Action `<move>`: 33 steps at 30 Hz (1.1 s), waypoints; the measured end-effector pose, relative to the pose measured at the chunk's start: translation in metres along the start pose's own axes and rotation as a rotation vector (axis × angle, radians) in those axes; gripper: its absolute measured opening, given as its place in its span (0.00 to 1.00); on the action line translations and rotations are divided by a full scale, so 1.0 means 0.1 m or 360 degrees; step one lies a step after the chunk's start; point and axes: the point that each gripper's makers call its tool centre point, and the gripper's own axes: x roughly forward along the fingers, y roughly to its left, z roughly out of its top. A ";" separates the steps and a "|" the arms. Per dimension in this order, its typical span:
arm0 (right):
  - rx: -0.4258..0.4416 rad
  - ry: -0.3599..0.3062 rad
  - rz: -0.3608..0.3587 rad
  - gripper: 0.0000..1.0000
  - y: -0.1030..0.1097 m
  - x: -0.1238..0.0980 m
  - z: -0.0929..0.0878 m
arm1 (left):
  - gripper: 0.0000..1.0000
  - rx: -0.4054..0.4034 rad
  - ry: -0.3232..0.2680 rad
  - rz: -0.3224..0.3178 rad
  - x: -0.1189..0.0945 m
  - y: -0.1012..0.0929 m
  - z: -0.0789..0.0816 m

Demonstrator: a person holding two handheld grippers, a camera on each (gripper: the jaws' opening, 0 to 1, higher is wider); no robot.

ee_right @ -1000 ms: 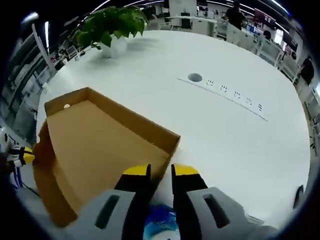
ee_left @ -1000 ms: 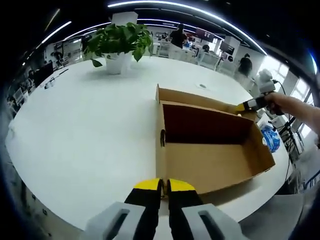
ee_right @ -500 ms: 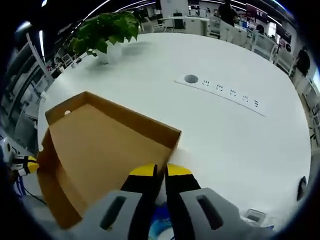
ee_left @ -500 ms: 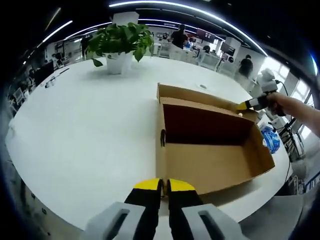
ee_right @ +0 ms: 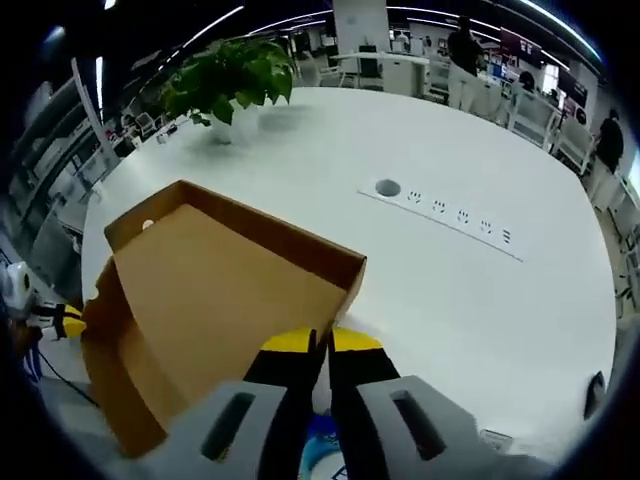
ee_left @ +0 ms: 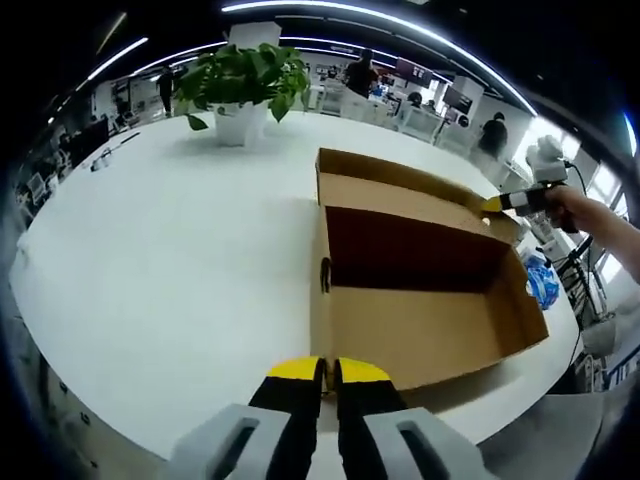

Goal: Operate the shoe box by opening the lid, removing the specified soft item, and placing it in the target area until the item is outside and the box remains undamaged.

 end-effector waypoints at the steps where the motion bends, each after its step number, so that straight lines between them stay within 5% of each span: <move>1: -0.0005 -0.0008 0.0000 0.02 0.00 -0.01 0.01 | 0.04 -0.0001 0.0000 0.0000 0.00 0.00 0.00; 33: -0.0092 -0.0408 0.0057 0.00 0.27 -0.72 0.30 | 0.04 0.0020 0.0023 0.0010 0.02 0.00 0.01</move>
